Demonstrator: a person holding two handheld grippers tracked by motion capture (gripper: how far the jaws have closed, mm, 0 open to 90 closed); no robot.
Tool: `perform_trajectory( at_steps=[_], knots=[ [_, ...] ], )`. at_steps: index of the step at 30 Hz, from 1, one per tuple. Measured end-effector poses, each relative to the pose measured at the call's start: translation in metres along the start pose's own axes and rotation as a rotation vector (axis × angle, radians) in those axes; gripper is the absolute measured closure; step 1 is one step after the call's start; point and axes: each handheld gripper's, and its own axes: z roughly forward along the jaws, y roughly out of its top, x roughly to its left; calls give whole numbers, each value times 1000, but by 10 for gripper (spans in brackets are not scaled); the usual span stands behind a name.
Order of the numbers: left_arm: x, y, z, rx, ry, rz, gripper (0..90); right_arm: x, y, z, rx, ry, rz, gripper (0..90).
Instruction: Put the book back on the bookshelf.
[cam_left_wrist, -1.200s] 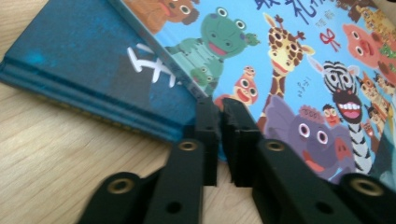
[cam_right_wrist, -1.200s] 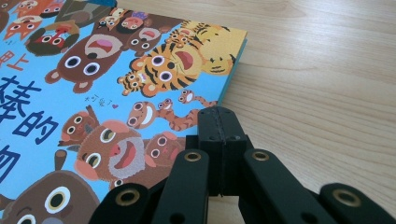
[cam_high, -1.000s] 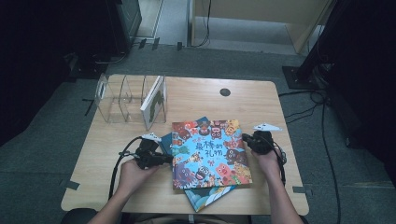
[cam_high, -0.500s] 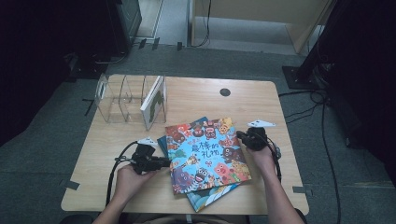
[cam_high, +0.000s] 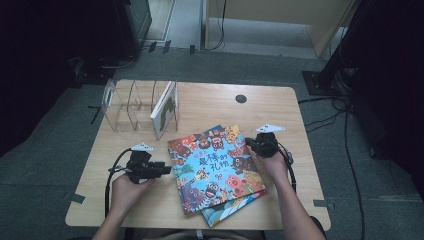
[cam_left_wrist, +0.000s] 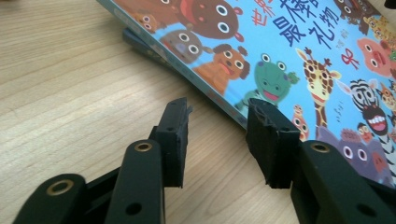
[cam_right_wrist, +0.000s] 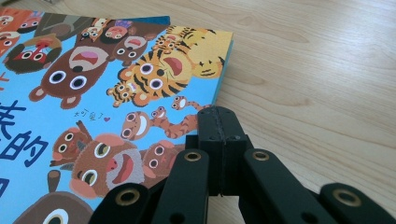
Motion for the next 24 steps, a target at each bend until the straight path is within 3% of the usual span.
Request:
perform_trajectory(
  at_steps=[5,9,16,20,24],
  knots=[
    [6,1,-2,-21,3,-8,544,5,2,5,-9,17,-12,900],
    [12,2,-1,-14,12,9,510,11,3,9,-14,25,-29,900],
    [23,8,-4,-25,24,10,485,23,4,20,13,47,-60,900],
    [27,11,-4,-32,35,15,474,23,5,19,17,47,-76,900],
    [33,14,-3,-18,51,22,467,20,6,15,9,53,-46,889]
  ],
)
